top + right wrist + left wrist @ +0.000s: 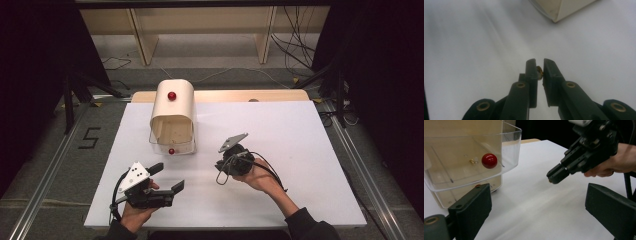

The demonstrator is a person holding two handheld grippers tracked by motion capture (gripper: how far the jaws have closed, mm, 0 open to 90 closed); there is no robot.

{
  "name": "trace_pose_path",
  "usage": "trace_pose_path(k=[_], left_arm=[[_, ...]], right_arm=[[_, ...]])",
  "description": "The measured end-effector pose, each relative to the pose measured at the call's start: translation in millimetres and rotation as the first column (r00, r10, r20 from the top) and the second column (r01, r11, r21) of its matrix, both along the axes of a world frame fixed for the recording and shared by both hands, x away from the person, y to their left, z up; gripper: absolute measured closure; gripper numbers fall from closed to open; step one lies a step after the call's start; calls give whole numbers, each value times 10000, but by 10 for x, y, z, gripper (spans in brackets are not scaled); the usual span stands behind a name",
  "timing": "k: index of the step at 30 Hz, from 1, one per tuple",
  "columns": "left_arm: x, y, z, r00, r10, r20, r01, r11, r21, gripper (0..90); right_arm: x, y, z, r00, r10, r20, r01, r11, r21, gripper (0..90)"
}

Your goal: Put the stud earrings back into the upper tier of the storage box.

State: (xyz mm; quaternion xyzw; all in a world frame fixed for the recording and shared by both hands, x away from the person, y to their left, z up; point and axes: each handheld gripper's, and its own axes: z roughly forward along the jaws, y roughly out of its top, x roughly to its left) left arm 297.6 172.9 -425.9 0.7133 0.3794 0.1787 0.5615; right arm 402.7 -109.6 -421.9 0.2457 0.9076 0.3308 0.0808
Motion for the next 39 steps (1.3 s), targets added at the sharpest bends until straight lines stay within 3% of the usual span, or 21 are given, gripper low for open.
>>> trace_pose_path(k=[10, 30, 39], left_arm=[[4, 4, -3, 10000, 6, -15, -6, 10000, 45, 64], [3, 4, -2, 10000, 7, -1, -7, 10000, 29, 64], [3, 4, -2, 10000, -7, -9, 7, 10000, 30, 65]], right_arm=[[51, 45, 378, 9999, 79, 105, -87, 9970, 766, 825], [131, 255, 995, 9945, 476, 934, -577, 9924, 1090, 824], [146, 416, 1132, 9913, 692, 1119, -821, 9899, 1155, 824]])
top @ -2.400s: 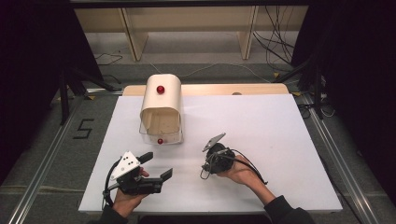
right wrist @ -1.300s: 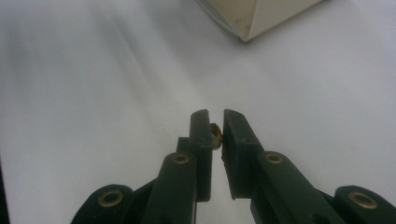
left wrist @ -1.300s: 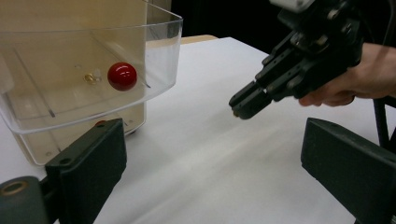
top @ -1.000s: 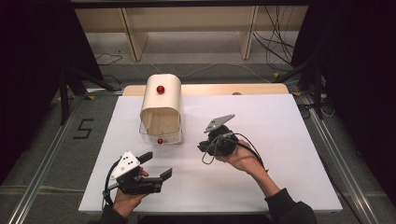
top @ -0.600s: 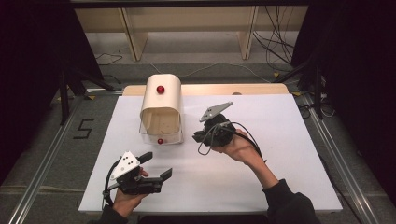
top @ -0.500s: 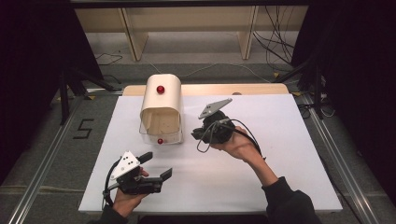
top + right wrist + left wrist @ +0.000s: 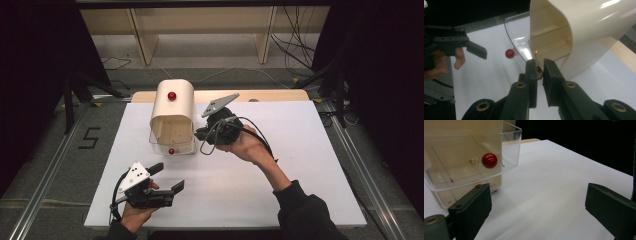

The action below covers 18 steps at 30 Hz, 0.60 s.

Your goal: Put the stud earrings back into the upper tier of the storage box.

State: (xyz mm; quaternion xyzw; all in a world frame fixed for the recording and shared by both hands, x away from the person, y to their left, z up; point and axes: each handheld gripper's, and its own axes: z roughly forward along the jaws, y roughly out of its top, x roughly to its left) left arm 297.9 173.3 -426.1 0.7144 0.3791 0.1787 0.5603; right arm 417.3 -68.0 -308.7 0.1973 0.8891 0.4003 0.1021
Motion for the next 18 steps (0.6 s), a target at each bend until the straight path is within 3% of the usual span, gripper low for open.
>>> trace_pose_path(k=[9, 18], left_arm=[[-1, 0, 2, 10000, -3, 10, 3, 10000, -17, 65], [-2, 3, 4, 10000, -2, 11, 2, 10000, -36, 65]], right_arm=[[50, 218, 89, 9997, 241, 48, -241, 9997, -39, 823], [136, 472, 22, 9993, 360, -103, -363, 9986, -391, 822]])
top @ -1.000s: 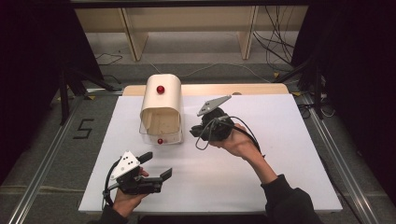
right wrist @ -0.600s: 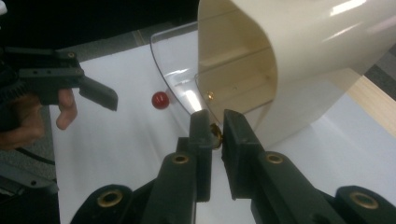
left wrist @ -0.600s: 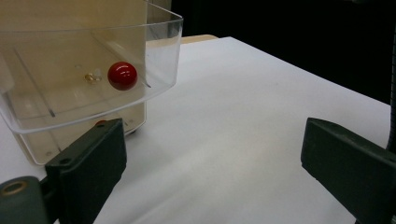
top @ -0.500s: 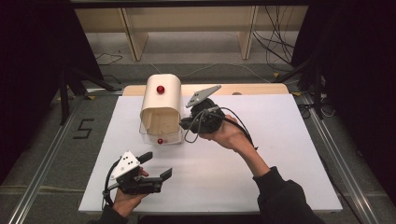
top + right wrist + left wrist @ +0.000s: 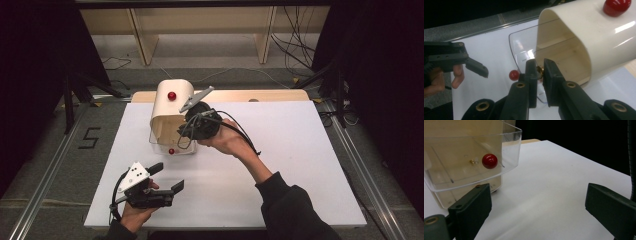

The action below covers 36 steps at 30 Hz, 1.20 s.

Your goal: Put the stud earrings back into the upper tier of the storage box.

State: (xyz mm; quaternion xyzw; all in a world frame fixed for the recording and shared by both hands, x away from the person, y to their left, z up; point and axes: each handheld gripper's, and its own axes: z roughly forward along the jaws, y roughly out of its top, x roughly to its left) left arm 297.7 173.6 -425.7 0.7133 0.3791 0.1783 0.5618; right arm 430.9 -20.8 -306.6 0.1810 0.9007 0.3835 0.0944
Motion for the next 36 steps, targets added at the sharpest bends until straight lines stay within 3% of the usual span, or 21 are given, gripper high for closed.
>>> trace_pose_path(k=[5, 15, 24, 36], left_arm=[[1, 0, -1, 10000, -5, -9, 5, 10000, -10, 65], [0, 2, 2, 10000, -6, 13, 6, 10000, -8, 64], [-1, 3, 4, 10000, -11, 13, 11, 10000, -17, 65], [3, -1, -1, 10000, 3, -13, -3, 10000, -1, 65]], right_arm=[[52, 95, -75, 9999, -137, -50, 136, 9996, -235, 821], [140, 187, -162, 9993, -222, -286, 214, 9994, -264, 812], [101, 142, -108, 9995, -183, -267, 183, 9998, -30, 621], [-33, -198, 10, 9986, -487, 183, 471, 9954, 834, 455]])
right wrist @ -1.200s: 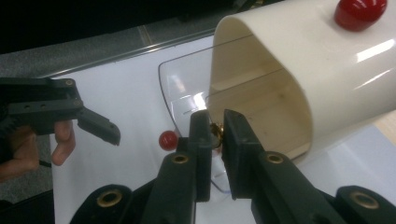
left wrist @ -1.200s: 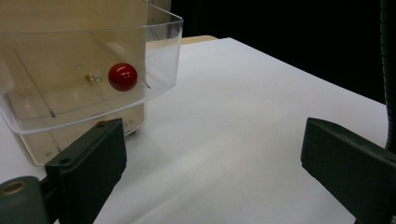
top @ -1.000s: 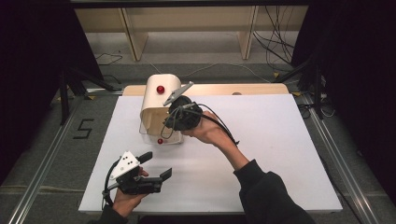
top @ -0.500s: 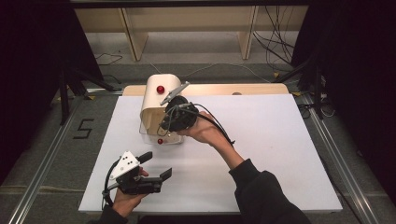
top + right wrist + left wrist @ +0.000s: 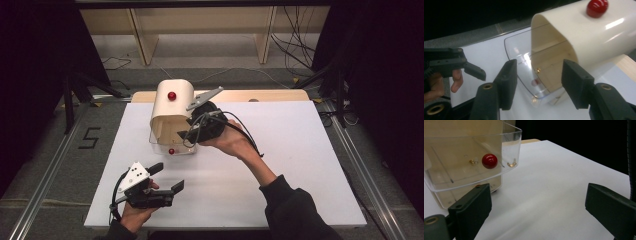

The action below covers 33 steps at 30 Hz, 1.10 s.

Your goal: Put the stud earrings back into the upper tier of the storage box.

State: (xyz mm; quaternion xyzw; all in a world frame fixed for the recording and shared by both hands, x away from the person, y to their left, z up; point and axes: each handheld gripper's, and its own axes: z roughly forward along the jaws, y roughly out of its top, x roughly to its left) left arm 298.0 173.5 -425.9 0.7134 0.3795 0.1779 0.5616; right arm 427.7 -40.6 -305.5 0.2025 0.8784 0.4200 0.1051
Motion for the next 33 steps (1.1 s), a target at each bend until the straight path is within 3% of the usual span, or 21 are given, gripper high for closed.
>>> trace_pose_path(k=[9, 16, 33], left_arm=[[0, -4, -3, 10000, -10, 1, 10, 10000, 47, 64], [3, -11, -10, 10000, -15, -25, 15, 10000, 88, 64], [7, -15, -18, 10000, -9, -65, 10, 10000, 88, 64]], right_arm=[[-83, -323, -51, 9989, -461, 16, 460, 9979, 466, 394], [-156, -616, -162, 9965, -800, -230, 819, 9923, 935, 366], [-341, -1002, -426, 9903, -1322, -431, 1372, 9793, 1489, 322]])
